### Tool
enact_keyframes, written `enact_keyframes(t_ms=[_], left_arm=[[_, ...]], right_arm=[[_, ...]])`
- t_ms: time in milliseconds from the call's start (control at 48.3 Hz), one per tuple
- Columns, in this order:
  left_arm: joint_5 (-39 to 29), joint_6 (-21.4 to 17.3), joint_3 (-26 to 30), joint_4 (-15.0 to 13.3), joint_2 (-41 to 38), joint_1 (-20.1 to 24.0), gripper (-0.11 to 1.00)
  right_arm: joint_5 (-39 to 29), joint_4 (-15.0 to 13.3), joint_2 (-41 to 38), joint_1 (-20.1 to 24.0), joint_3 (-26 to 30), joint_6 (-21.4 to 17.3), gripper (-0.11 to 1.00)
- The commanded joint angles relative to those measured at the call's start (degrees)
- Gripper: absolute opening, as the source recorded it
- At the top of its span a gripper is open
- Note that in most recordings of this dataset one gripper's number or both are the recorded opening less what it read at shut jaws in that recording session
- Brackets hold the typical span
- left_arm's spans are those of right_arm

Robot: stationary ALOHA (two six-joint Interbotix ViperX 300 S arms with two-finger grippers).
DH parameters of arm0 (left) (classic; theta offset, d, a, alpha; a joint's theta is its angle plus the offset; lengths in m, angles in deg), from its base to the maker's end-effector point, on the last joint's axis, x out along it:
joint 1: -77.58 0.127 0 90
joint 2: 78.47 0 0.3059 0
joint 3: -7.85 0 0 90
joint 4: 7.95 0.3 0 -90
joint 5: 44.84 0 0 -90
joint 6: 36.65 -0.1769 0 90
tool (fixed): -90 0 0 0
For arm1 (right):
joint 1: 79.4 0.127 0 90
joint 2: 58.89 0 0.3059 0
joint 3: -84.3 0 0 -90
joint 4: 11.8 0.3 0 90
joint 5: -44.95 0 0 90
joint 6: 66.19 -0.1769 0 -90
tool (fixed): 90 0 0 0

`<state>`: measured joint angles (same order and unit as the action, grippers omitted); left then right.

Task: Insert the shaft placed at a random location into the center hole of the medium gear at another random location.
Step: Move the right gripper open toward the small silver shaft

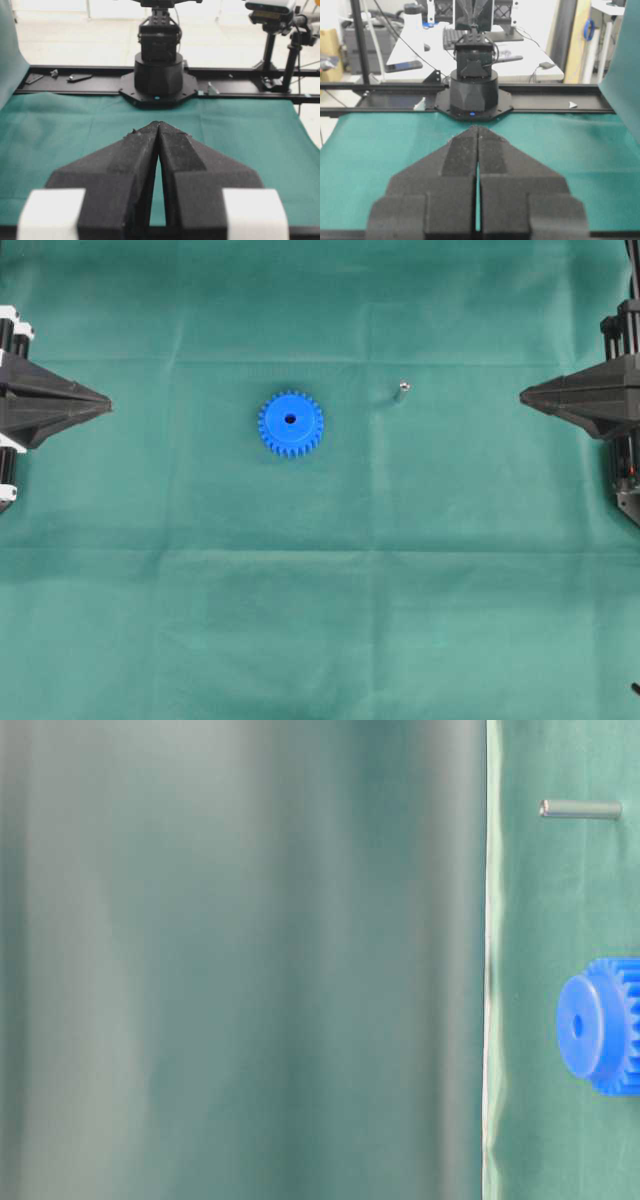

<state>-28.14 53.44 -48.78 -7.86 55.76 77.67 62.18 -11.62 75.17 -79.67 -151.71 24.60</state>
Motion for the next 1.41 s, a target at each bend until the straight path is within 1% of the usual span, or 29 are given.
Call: enact_keyframes(t_ms=[0, 228, 373, 435, 497, 538, 600, 642, 704, 745, 766, 807, 911, 1076, 1201, 1387], left_arm=[[-0.26, 0.09, 1.93, 0.97, -0.70, -0.88, 0.00], [-1.14, 0.09, 1.93, 0.97, -0.44, -0.88, 0.00], [-1.14, 0.00, 1.93, 0.97, -0.35, -0.88, 0.00], [-1.14, 0.00, 1.93, 0.97, -0.35, -0.88, 0.00], [-1.23, 0.00, 1.93, 0.97, -0.35, -0.88, 0.00], [-1.14, 0.00, 1.93, 0.97, -0.35, -0.88, 0.00], [-1.14, 0.00, 1.93, 0.97, -0.35, -0.88, 0.00], [-1.14, 0.00, 1.93, 0.97, -0.35, -0.88, 0.00], [-1.14, -0.09, 1.93, 0.97, -0.35, -0.88, 0.00], [-1.14, -0.09, 1.93, 0.97, -0.35, -0.79, 0.00], [-1.23, -0.09, 1.85, 0.97, -0.35, -0.88, 0.00], [-1.14, -0.09, 1.93, 0.97, -0.35, -0.88, 0.00], [-1.23, -0.09, 1.85, 0.97, -0.35, -0.88, 0.00], [-1.23, -0.09, 1.85, 0.97, -0.35, -0.79, 0.00], [-1.41, -0.09, 1.76, 0.97, -0.35, -0.88, 0.00], [-1.49, -0.09, 1.85, 0.97, -0.35, -0.79, 0.00]], right_arm=[[-0.18, -0.26, -0.26, -0.26, 1.05, -0.09, 0.01], [-0.18, -0.26, -0.62, -1.23, 1.49, 0.44, 0.01], [0.44, -0.26, -2.37, -2.46, 1.05, 0.53, 0.01], [1.14, -0.26, -3.87, -3.34, 0.88, 0.53, 0.05], [2.37, -0.26, -5.80, -4.48, 0.62, 0.53, 0.15], [3.69, -0.26, -7.65, -5.54, 0.35, 0.62, 0.25], [5.27, -0.26, -10.46, -6.94, 0.18, 0.70, 0.43], [6.33, -0.26, -12.57, -7.82, 0.09, 0.88, 0.57], [7.65, -0.35, -16.08, -8.88, 0.09, 1.14, 0.75], [8.79, -0.35, -18.54, -9.40, 0.18, 1.41, 0.86], [9.32, -0.35, -19.78, -9.67, 0.18, 1.67, 0.90], [10.46, -0.35, -22.15, -9.93, 0.26, 1.93, 0.90], [13.54, -0.09, -28.39, -11.34, 0.44, 2.29, 0.84], [17.75, 0.88, -36.30, -13.80, 0.53, 2.29, 0.84], [20.83, 1.32, -41.40, -13.97, 0.88, 2.29, 0.84], [22.59, 2.55, -47.02, -13.97, 1.32, 2.29, 0.84]])
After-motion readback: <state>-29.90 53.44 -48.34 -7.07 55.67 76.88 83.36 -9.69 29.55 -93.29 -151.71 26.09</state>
